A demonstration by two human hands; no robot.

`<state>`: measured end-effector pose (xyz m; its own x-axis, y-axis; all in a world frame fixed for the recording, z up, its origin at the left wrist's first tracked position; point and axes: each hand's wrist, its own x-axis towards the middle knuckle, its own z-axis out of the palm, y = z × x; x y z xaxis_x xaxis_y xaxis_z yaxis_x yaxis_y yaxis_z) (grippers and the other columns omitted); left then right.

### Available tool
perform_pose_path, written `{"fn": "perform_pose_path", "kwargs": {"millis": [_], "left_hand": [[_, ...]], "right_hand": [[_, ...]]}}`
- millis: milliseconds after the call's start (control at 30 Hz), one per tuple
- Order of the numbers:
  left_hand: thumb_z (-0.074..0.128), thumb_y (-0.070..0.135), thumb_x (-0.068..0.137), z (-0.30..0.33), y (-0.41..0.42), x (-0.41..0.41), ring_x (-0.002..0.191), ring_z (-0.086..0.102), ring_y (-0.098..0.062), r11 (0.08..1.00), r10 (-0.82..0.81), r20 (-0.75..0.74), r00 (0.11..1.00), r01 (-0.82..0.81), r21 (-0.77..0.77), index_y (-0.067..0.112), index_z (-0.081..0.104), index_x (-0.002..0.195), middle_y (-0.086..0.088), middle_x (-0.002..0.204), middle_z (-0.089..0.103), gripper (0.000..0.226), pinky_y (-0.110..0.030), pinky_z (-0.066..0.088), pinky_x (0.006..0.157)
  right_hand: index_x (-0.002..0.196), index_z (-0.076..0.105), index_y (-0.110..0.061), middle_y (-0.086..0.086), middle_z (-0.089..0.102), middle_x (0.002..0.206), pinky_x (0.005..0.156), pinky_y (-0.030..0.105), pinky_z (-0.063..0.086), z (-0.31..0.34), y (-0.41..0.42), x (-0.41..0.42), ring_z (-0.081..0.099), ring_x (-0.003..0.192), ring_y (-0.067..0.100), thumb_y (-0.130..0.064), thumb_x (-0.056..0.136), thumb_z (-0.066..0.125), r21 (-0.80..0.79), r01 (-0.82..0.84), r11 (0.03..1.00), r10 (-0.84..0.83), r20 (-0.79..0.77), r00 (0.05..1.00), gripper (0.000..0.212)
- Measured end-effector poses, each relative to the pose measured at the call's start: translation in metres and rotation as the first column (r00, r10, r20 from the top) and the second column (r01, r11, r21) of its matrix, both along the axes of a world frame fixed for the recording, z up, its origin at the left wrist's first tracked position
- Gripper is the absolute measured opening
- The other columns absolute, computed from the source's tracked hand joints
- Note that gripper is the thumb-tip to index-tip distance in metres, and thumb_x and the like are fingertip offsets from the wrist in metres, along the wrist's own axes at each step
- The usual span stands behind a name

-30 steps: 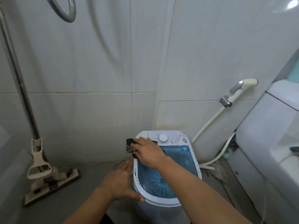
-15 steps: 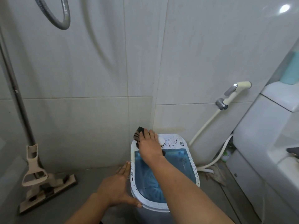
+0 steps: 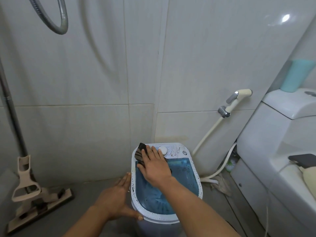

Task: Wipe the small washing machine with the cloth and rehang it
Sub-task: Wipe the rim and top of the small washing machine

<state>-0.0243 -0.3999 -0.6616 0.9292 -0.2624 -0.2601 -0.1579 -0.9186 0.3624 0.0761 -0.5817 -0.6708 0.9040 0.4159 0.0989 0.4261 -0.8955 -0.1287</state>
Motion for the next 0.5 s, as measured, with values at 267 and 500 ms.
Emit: {"fn": "perform_pose_path", "kwargs": {"millis": [267,500], "left_hand": [[0.065,0.103,0.041,0.002,-0.003,0.0,0.161,0.004,-0.012,1.0,-0.002,-0.024,1.0,0.002,-0.003,0.029,-0.019,0.163,0.013,0.172,-0.013,0.165,-0.036,0.031,0.126],[0.065,0.105,0.034,0.006,-0.003,0.003,0.16,0.015,-0.01,1.0,0.003,-0.037,0.999,-0.004,-0.019,0.031,-0.015,0.164,0.013,0.174,-0.007,0.169,-0.034,0.036,0.123]], "right_hand": [[0.159,0.018,-0.01,0.017,0.011,0.167,0.125,0.046,0.007,0.012,0.017,0.038,0.012,0.153,0.035,-0.03,0.108,0.032,-0.042,0.017,0.999,-0.019,-0.056,0.998,0.056],[0.154,0.031,-0.009,0.018,0.028,0.16,0.108,0.054,0.03,0.014,-0.006,0.015,0.037,0.135,0.041,-0.019,0.102,0.046,-0.158,-0.081,0.984,0.089,0.041,0.995,0.055]]}}
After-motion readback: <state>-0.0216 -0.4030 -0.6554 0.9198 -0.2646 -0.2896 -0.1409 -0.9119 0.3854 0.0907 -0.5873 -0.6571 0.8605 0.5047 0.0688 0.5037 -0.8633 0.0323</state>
